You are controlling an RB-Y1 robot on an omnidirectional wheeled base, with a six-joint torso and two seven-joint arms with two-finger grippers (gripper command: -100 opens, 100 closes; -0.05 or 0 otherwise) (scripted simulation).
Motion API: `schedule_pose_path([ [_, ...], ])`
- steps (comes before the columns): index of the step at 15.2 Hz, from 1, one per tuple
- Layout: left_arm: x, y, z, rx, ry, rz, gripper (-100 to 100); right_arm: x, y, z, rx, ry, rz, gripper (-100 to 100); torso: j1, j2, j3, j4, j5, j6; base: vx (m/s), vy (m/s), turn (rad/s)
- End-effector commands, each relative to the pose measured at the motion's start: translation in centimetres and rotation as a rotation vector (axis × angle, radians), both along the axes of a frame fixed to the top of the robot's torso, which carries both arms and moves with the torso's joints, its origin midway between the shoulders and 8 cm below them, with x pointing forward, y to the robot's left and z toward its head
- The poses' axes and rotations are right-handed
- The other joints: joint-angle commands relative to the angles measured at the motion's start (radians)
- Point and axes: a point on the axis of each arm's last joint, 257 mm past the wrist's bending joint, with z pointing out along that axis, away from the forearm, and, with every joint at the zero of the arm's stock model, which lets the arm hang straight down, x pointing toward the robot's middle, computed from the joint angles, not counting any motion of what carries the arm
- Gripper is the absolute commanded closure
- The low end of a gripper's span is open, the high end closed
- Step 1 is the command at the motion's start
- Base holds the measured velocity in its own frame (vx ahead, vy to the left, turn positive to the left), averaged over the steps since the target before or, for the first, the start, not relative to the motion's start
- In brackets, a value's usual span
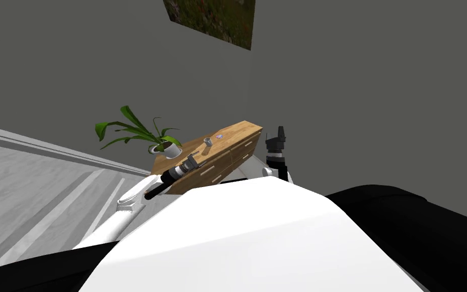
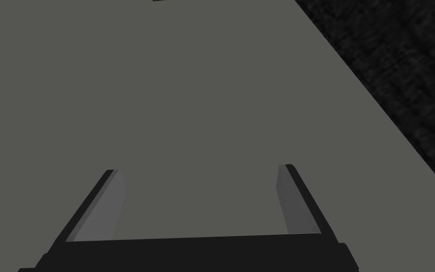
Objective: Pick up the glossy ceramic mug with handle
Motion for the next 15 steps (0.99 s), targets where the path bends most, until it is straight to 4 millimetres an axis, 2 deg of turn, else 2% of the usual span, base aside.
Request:
schedule_pose_path([
  [1,-0.2,1.4,-1.4,0.116,-0.021,-0.033,-100,0.0,0.0,0.0,0.0,0.0,0.0,0,0.0,0.0,0.0,0.0,0.0,0.0,-0.005,0.021,-0.245],
  [3,-0.3,1.7,-1.4,0.158,-0.045,-0.045,-100,0.0,0.0,0.0,0.0,0.0,0.0,0,0.0,0.0,0.0,0.0,0.0,0.001,-0.015,0.03,-0.203],
  [4,-0.4,3.1,-2.6,0.242,-0.046,-0.071,-100,0.0,0.0,0.0,0.0,0.0,0.0,0,0.0,0.0,0.0,0.0,0.0,0.0,-0.013,0.033,-0.315],
  [7,-0.5,3.5,-2.6,0.297,-0.08,-0.09,-100,0.0,0.0,0.0,0.0,0.0,0.0,0,0.001,-0.001,0.0,0.0,0.0,0.0,-0.007,0.031,-0.127],
  [8,-0.7,5.2,-3.6,0.391,-0.085,-0.121,-100,0.0,0.0,0.0,0.0,0.0,0.0,0,0.0,-0.001,0.0,0.0,0.0,0.0,0.0,0.015,-0.24],
  [11,-0.7,5.6,-3.5,0.434,-0.115,-0.137,-100,0.0,0.0,0.0,0.0,0.0,0.0,0,0.0,-0.001,-0.001,0.0,0.0,0.001,-0.003,0.023,-0.158],
  [12,-0.9,7.5,-4.5,0.529,-0.122,-0.173,-100,0.0,0.0,0.0,0.0,0.0,0.0,0,-0.001,-0.001,-0.001,0.0,0.0,0.0,0.0,0.012,-0.253],
  [14,-0.9,7.8,-4.3,0.566,-0.146,-0.189,-100,0.0,0.0,0.0,0.0,0.0,0.0,0,-0.001,-0.002,-0.001,0.0,0.0,0.001,-0.001,0.023,-0.216],
  [15,-1.2,9.7,-5.1,0.648,-0.142,-0.222,-100,0.0,0.0,0.0,0.0,0.0,0.0,0,0.0,-0.002,-0.001,0.0,0.0,0.001,0.007,0.027,-0.351],
])
